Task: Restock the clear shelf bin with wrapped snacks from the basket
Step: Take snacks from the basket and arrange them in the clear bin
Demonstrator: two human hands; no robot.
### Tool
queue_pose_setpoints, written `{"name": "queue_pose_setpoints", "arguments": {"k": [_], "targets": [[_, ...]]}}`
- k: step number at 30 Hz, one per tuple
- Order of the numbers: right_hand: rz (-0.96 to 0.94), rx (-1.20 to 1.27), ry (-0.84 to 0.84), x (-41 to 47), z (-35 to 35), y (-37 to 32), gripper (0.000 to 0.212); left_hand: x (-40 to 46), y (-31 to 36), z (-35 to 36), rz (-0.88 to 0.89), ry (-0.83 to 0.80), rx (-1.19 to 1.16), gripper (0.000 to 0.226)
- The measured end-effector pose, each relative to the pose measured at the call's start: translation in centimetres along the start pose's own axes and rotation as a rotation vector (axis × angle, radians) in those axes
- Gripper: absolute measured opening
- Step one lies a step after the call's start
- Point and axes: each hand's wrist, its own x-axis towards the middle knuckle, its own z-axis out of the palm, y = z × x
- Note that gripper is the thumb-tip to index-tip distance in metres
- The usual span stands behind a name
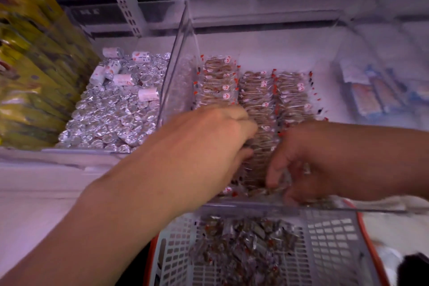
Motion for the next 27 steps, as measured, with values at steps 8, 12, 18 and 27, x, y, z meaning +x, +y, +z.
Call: {"name": "queue_pose_setpoints", "arguments": {"k": [8,12,18,27], "targets": [[0.188,-0.091,0.626,-1.2,-4.2,-0.3,0.001,-0.2,0.0,3.2,-0.183,0.151,0.006,0.071],[0.536,-0.38,0.705,5.0,-6.8,0.8,0.029,0.7,0.0,3.2,-0.2,0.092,-0.045,0.076],[0.546,-0.413,0.729,10.7,-7.0,4.2,0.022,0.8,-0.3,3.0,-0.173,0.144,-0.037,0.076],[0.487,-0.433,0.926,11.6,-5.0,5.2,0.026,0.7,-0.2,3.0,-0.157,0.18,0.0,0.066]]}}
